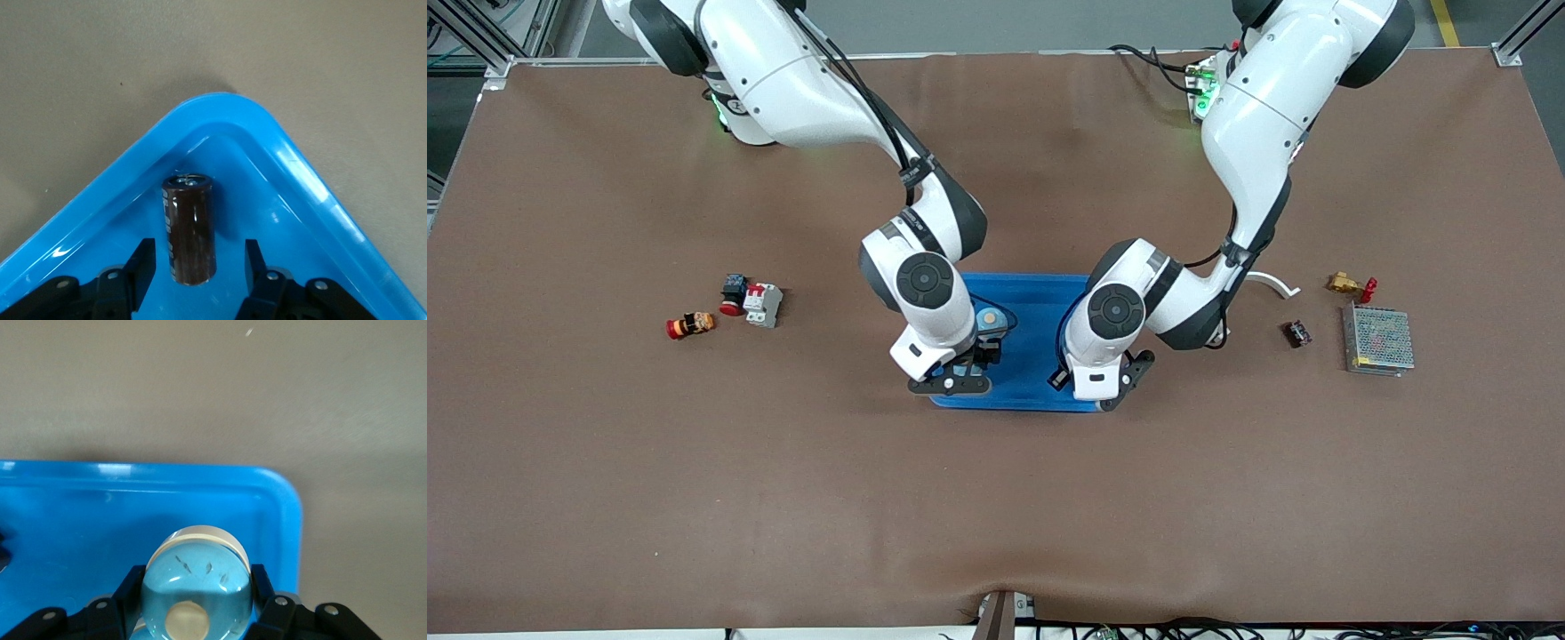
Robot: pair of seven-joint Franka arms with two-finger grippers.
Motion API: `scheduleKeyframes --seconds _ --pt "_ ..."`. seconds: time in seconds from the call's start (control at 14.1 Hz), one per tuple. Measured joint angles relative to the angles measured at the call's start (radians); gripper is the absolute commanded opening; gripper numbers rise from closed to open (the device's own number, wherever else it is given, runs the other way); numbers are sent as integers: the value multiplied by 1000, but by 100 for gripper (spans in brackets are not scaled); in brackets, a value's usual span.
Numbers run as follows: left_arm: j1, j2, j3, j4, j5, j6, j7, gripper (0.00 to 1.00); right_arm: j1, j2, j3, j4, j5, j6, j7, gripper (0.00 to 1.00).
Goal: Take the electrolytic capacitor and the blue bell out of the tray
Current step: 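Carry the capacitor with the left gripper while the right gripper carries the bell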
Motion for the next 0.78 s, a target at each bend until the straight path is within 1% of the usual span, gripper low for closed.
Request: scheduleKeyframes --seconds 0.07,0.14,0.21,0.28,0.35,0.57,0.78 --pt "0 2 0 0 0 0 -1 48 -21 -16 -1 8 0 -34 -42 57" --pt "0 4 0 0 0 0 -1 40 -47 -32 -2 14 1 -62 -90 57" --pt "0 6 1 0 1 0 -1 24 -76 -47 -1 17 1 -87 -144 57" --pt "0 7 1 0 4 0 -1 5 -106 -62 -1 18 1 -113 -201 57" --pt "-1 8 1 0 7 0 -1 0 -134 -75 -1 19 1 -139 -256 57" --pt "-2 6 1 6 11 -8 -39 0 -207 -98 -1 19 1 -188 -404 57" --pt "-3 -24 -1 33 15 -65 -47 0 -270 -110 -1 19 1 -199 -542 57"
